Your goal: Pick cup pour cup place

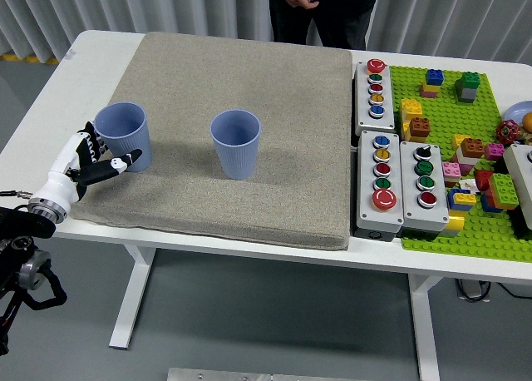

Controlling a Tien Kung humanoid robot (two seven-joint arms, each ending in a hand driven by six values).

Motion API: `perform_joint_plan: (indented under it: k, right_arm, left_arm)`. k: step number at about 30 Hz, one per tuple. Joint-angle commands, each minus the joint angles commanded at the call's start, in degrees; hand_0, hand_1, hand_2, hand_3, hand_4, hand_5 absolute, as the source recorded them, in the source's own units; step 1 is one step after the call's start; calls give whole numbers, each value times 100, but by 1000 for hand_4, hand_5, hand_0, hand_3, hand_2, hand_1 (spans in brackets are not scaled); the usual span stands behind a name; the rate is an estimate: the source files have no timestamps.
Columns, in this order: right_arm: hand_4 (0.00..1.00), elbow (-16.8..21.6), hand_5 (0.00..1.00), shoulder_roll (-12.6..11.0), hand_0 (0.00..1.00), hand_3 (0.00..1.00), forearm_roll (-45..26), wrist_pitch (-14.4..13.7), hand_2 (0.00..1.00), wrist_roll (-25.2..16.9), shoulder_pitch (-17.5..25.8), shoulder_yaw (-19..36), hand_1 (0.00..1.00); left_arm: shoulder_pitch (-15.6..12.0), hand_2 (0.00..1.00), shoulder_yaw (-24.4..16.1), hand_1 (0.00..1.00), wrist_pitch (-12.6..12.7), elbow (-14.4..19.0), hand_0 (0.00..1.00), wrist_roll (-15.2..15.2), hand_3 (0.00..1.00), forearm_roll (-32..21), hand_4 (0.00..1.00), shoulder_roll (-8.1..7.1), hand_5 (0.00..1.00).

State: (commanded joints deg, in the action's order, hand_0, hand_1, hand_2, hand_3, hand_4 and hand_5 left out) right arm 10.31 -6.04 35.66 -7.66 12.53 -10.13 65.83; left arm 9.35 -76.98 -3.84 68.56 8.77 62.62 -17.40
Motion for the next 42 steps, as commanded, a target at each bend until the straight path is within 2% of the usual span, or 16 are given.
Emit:
perform_joint_plan:
  k: [17, 42]
  right_arm:
    - [318, 0, 301, -7, 721, 699, -42, -6, 735, -8, -28, -18, 687]
    - [320, 0, 299, -4, 721, 700, -18, -12, 735, 1, -31, -4, 687]
  left_arm:
    - [103, 998, 60, 943, -7, -41, 994, -27, 998, -58, 858, 12, 115]
    - [261, 998, 189, 937, 73, -227, 981, -32, 998, -221, 859, 50, 134]
